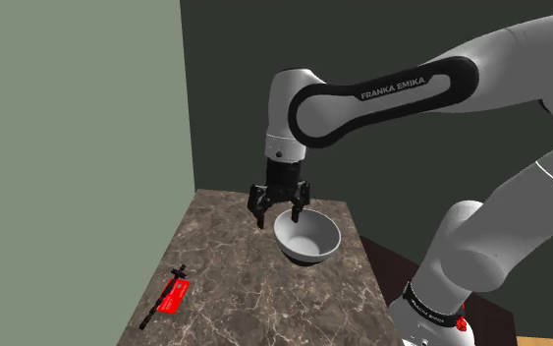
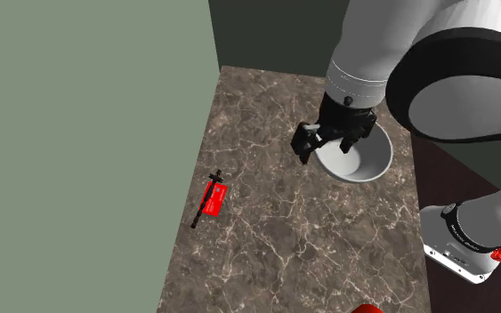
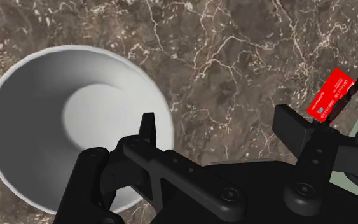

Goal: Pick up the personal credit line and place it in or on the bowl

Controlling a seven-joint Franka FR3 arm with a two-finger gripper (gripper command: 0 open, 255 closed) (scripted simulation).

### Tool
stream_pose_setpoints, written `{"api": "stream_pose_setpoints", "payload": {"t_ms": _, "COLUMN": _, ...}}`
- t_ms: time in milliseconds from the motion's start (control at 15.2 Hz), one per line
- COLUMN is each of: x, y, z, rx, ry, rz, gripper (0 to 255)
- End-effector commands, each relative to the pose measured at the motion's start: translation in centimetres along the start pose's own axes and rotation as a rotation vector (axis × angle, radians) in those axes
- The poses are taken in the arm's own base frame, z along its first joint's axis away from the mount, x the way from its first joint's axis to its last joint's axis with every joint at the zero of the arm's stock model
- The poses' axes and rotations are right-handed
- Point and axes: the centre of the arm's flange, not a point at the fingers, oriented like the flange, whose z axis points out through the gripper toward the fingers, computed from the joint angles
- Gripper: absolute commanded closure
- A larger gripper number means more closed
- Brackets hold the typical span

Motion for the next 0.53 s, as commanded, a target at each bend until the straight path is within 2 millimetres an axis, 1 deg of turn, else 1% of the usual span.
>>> {"api": "stream_pose_setpoints", "payload": {"t_ms": 0, "x": 0.6, "y": -2.2, "z": 1.5, "rx": 0.014, "ry": -0.032, "rz": 0.053, "gripper": 0}}
{"api": "stream_pose_setpoints", "payload": {"t_ms": 462, "x": 3.0, "y": -9.0, "z": 6.6, "rx": 0.058, "ry": -0.139, "rz": 0.228, "gripper": 0}}
